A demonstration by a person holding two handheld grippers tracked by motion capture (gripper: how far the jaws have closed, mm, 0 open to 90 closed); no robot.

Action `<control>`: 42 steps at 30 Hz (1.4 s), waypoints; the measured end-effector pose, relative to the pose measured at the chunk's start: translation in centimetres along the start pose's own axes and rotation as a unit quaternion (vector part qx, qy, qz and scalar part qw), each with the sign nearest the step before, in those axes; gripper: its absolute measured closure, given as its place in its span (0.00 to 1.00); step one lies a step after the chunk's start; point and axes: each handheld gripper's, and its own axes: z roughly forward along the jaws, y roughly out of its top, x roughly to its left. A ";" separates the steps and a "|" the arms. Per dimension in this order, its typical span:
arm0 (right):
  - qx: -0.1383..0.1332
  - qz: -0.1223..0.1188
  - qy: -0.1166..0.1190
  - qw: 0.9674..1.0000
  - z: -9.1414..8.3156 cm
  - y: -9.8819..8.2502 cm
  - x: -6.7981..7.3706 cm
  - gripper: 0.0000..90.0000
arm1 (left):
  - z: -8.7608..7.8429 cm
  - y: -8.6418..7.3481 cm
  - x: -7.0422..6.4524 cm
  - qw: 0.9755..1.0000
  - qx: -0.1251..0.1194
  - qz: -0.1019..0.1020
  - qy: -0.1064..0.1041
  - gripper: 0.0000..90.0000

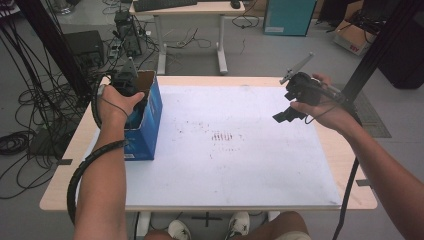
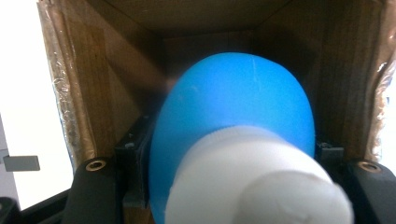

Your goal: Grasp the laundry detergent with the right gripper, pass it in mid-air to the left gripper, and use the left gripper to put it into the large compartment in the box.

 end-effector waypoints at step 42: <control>0.007 -0.013 -0.001 1.000 0.0 0.3 0.1 0.09 | 0.0 0.0 -0.1 1.000 -0.001 0.002 0.001 0.39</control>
